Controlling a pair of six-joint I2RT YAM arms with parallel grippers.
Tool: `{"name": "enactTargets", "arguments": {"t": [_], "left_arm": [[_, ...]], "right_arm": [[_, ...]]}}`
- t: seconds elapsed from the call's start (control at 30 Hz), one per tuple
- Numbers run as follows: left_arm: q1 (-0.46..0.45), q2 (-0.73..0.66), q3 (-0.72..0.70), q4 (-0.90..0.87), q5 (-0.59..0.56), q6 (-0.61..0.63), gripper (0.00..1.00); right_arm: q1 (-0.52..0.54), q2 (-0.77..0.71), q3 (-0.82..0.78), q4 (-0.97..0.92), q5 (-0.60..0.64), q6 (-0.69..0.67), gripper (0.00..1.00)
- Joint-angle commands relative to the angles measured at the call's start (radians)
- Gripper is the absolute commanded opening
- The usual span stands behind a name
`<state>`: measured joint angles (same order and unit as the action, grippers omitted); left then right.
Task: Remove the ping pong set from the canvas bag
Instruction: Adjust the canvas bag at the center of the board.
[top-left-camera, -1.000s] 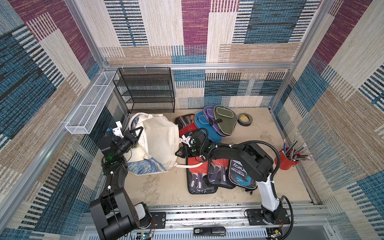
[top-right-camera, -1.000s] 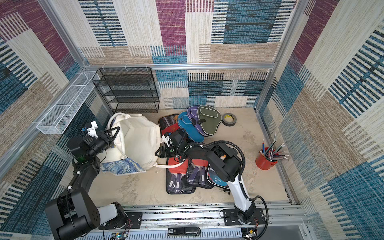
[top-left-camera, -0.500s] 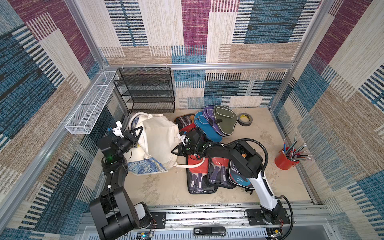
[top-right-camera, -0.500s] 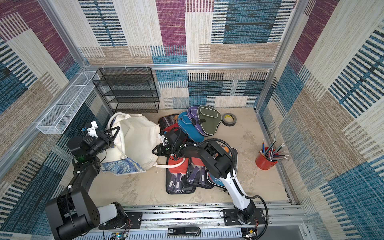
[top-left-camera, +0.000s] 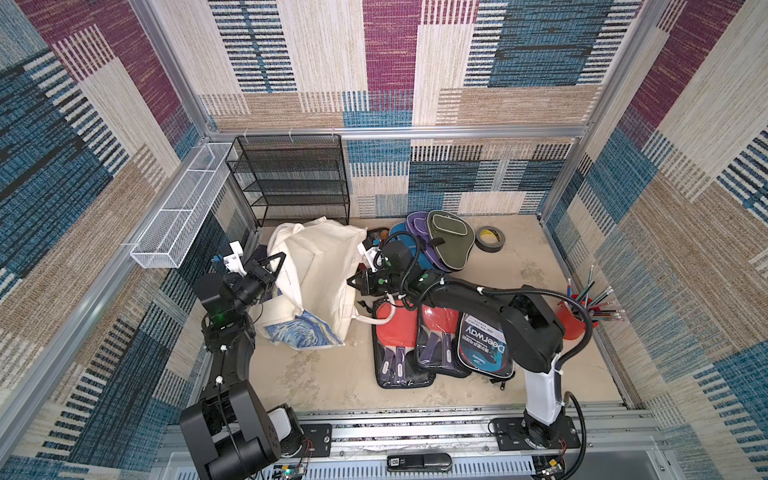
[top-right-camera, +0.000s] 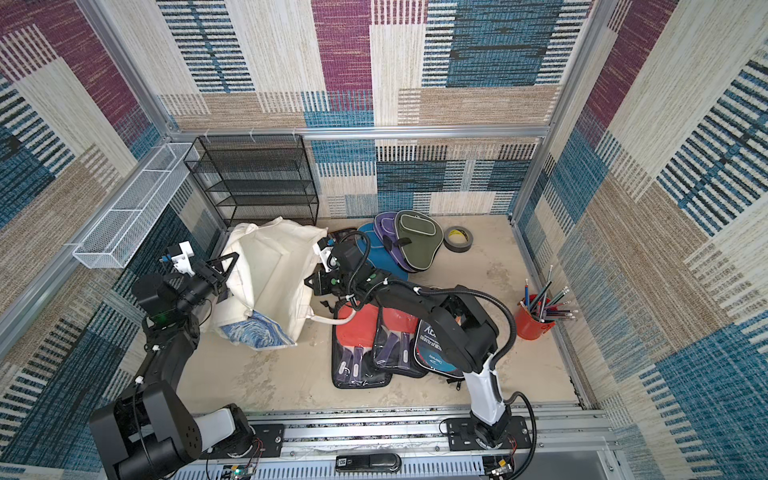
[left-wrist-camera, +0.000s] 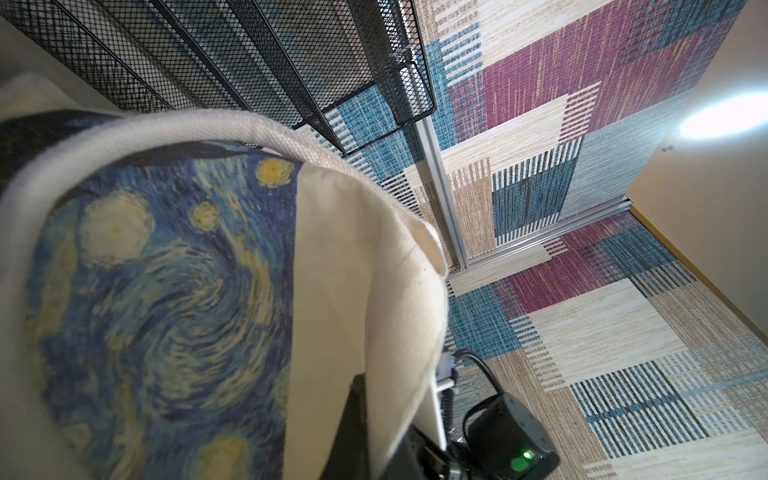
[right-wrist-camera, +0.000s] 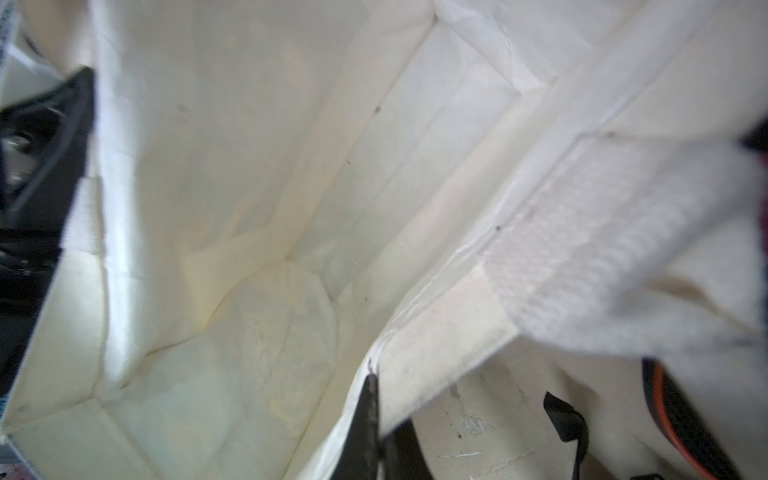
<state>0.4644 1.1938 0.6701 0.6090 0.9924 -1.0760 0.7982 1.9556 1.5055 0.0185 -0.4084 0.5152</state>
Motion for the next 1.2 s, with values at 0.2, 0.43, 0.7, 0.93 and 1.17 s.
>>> {"name": "enactTargets", "arguments": {"t": [0.2,0.43,0.7,0.93,1.17], "left_arm": [[0.0,-0.136,0.036,-0.426,-0.158,0.29,0.0],[0.002,-0.206,0.067,-0.704,-0.297,0.432,0.0],[0.001,-0.154,0.079,-0.616,-0.226,0.362,0.0],[0.0,-0.102,0.088,-0.589,-0.232,0.364,0.0],[0.0,-0.06,0.134,-0.538,-0.217,0.324,0.6]], "right_arm": [[-0.007,-0.055,0.046,-0.092,0.022,-0.052,0.0],[-0.032,-0.082,0.09,-0.121,0.034,-0.063,0.0],[-0.041,-0.056,0.19,-0.157,0.015,-0.078,0.0],[-0.047,0.02,0.205,-0.129,-0.003,-0.07,0.0],[-0.065,0.087,0.263,-0.121,0.0,-0.067,0.0]]}}
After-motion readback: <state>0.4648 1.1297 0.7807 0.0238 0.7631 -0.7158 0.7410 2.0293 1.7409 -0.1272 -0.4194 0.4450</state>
